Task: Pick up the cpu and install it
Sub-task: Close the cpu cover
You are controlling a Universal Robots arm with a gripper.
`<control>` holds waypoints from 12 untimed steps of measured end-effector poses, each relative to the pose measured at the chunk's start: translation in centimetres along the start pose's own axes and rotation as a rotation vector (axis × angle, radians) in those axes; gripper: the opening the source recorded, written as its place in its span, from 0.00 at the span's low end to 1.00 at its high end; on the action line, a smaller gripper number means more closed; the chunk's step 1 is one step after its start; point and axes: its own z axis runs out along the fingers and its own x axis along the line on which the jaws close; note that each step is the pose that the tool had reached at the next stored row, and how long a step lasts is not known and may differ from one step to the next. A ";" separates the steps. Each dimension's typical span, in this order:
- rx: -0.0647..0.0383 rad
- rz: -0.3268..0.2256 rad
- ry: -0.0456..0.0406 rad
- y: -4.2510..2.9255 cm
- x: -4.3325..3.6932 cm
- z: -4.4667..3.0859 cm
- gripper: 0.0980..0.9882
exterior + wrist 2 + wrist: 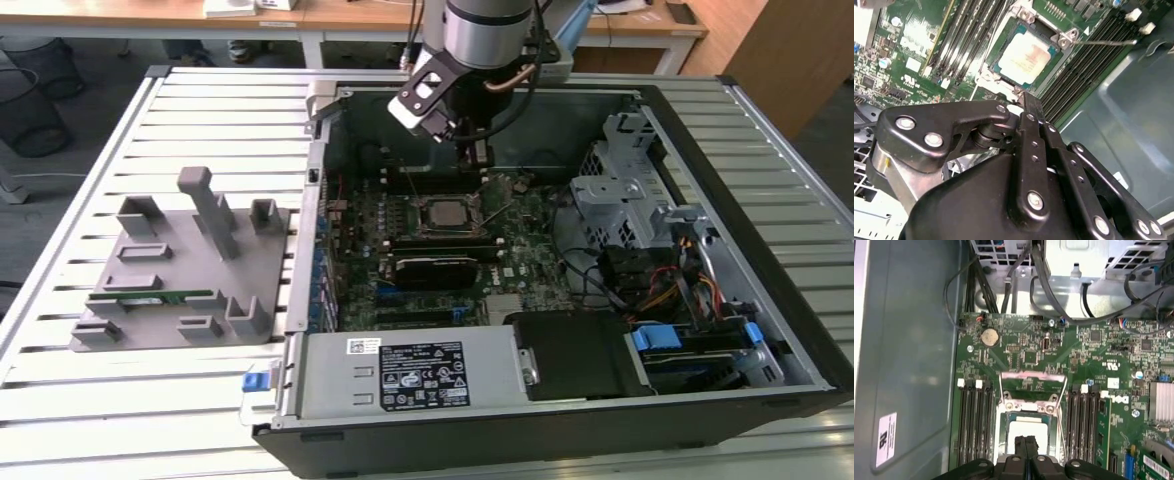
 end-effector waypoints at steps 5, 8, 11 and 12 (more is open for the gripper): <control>0.002 0.000 0.0002 0.22 0.03 -0.61 0.01; 0.002 0.000 0.0003 0.37 0.01 -0.71 0.01; 0.002 0.000 0.0001 0.73 -0.01 -0.70 0.01; 0.002 0.000 0.0000 0.90 -0.02 -0.70 0.01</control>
